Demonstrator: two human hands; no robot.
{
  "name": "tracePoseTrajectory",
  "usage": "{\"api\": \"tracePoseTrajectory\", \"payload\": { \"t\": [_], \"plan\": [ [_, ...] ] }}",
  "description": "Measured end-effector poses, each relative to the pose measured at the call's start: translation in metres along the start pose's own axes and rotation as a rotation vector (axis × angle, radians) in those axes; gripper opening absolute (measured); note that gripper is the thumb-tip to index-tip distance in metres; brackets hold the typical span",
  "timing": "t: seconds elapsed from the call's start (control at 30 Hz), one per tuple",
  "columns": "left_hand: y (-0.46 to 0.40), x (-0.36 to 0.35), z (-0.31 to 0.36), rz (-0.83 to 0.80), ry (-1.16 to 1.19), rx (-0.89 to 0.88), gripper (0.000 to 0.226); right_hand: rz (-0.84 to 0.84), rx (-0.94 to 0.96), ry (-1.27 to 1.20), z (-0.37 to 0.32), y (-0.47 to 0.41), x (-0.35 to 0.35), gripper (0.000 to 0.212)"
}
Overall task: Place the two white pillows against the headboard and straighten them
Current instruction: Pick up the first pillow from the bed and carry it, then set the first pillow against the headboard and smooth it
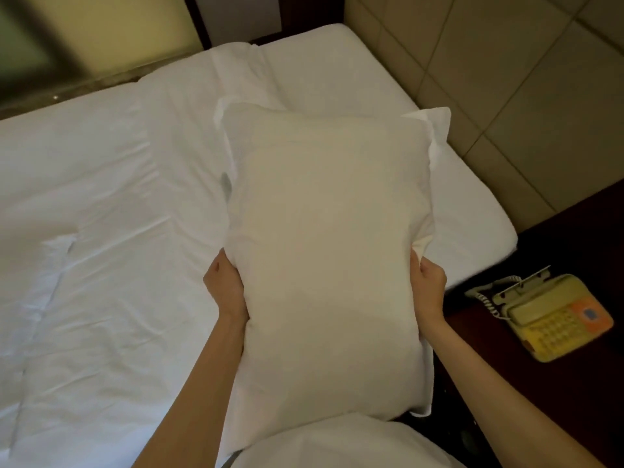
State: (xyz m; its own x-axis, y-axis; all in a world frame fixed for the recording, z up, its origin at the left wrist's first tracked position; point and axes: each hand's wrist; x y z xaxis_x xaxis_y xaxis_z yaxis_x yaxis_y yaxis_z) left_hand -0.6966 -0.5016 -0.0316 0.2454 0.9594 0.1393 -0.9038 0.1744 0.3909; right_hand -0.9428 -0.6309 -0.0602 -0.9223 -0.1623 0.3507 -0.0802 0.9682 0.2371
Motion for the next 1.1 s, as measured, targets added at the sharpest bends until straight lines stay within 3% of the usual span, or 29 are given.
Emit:
{"api": "tracePoseTrajectory", "payload": {
  "t": [0.07,0.3,0.6,0.83,1.1],
  "plan": [
    [-0.016,-0.024,0.008,-0.012,0.123,-0.032,0.041,0.018,0.043,-0.005,-0.010,-0.023,-0.005,0.053],
    [-0.068,-0.108,0.064,-0.070,0.165,-0.139,0.044,0.092,0.133,-0.027,-0.070,-0.115,-0.016,0.053],
    [-0.129,-0.226,0.136,0.004,0.328,-0.089,0.042,0.120,0.377,-0.012,-0.171,-0.267,-0.019,0.058],
    [-0.183,-0.342,0.193,0.077,0.376,-0.104,0.040,0.113,0.538,0.053,-0.253,-0.408,-0.028,0.061],
    [-0.267,-0.458,0.231,0.033,0.329,-0.110,0.046,0.134,0.723,0.081,-0.347,-0.536,-0.044,0.063]
  ]
}}
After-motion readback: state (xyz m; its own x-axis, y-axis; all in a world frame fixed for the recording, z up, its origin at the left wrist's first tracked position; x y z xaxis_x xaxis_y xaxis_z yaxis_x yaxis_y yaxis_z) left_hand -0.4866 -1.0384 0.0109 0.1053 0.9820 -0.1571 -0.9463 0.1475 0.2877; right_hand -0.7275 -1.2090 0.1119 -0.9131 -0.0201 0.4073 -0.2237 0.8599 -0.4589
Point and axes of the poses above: each hand's wrist, its own y-axis away from the middle knuckle, its own x-axis out of the back of the hand, z = x × y, and after that the axes turned 5 degrees about y, right-handed
